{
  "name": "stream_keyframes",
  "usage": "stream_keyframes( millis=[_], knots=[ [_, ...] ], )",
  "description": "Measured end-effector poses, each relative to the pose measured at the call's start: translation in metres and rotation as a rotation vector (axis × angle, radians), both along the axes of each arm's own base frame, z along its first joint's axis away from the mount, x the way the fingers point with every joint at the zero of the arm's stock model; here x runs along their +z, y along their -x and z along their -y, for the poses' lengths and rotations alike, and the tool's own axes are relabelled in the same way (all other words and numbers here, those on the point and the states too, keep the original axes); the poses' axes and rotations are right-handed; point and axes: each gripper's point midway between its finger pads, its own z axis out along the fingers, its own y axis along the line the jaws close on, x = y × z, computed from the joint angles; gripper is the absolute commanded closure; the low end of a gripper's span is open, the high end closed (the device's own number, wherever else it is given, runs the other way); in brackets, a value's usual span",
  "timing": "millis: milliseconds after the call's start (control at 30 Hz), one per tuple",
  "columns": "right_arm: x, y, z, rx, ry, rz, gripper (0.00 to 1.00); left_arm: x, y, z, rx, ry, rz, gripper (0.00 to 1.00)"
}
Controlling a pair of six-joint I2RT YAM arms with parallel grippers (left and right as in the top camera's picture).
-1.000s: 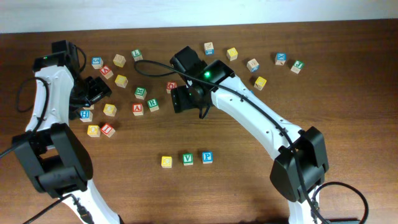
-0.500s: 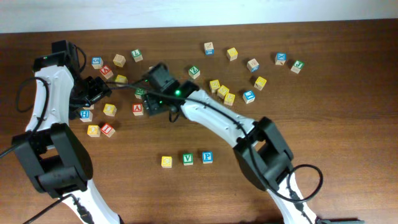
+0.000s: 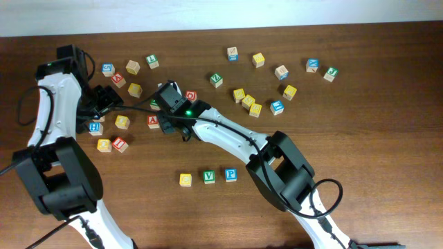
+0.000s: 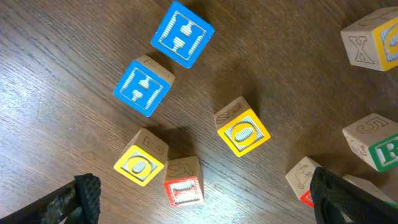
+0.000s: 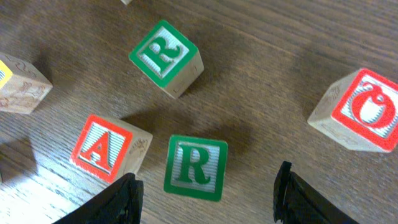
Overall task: Spell out CVPR
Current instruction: 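Reach the right gripper to the green R block and grasp it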
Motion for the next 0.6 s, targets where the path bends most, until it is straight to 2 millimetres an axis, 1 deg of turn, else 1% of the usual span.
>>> stream_keyframes(
  millis=[133,167,233,300,333,500,600],
  knots=[
    [0.003,-0.003,-0.006,0.003,-0.02,0.02,0.41,0.0,0.0,-0.002,0.005,0.0,0.0,0.01],
    [0.001,-0.004,-0.007,0.002,-0.021,0.027,0.41,0.0,0.001,-0.002,0.005,0.0,0.0,0.01],
    [-0.007,-0.003,-0.009,0.002,-0.015,0.023,0.41,0.0,0.001,-0.002,0.004,0.0,0.0,0.01],
    [-0.022,-0.002,-0.006,-0.001,0.007,0.009,0.48,0.0,0.0,-0.002,0.004,0.0,0.0,0.01],
    [-0.025,-0.002,-0.006,-0.002,0.01,0.007,0.5,0.0,0.001,-0.002,0.004,0.0,0.0,0.01],
    [-0.023,-0.006,-0.008,-0.008,-0.003,0.024,0.52,0.0,0.0,-0.002,0.004,0.0,0.0,0.01],
    [-0.023,-0.007,-0.009,-0.009,-0.005,0.026,0.58,0.0,0.0,-0.001,0.003,0.0,0.0,0.01]
  ],
)
